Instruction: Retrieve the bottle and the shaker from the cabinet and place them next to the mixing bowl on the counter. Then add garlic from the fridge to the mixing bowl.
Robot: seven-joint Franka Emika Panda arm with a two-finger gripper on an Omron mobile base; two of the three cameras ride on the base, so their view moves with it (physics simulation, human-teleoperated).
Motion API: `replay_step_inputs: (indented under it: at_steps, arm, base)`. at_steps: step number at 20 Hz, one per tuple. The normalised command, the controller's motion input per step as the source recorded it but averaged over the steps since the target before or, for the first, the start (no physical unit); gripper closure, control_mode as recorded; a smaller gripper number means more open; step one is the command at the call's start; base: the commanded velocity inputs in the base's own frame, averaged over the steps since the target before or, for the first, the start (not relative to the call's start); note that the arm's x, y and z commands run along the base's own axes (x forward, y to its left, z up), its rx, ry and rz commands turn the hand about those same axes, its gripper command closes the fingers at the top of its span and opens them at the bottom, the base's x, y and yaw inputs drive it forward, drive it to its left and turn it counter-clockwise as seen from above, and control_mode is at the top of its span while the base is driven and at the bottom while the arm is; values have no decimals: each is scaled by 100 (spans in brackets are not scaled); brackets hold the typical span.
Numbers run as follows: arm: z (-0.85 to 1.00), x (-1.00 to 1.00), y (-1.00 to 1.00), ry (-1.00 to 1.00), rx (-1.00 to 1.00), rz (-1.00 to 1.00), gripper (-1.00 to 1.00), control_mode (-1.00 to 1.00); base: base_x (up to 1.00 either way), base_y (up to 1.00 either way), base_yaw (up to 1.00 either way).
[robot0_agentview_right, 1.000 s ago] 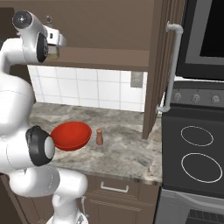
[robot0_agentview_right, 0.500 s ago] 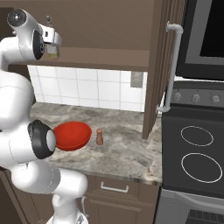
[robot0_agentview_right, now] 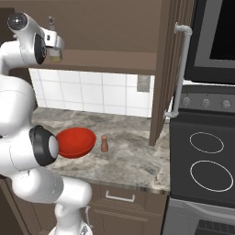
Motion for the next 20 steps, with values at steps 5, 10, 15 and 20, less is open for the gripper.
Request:
replay_step_inputs:
  at_steps: [5, 10, 15, 20]
  arm:
    - [0, 17, 0, 0, 0, 0, -100, -100]
    - [-1, 20, 0, 0, 0, 0, -100, -100]
    - [-10, 18, 0, 0, 0, 0, -100, -100]
    - [-9, 16, 0, 0, 0, 0, -100, -100]
  base:
    - [0, 0, 0]
    - [0, 0, 0]
    - [0, 0, 0]
    - [0, 0, 0]
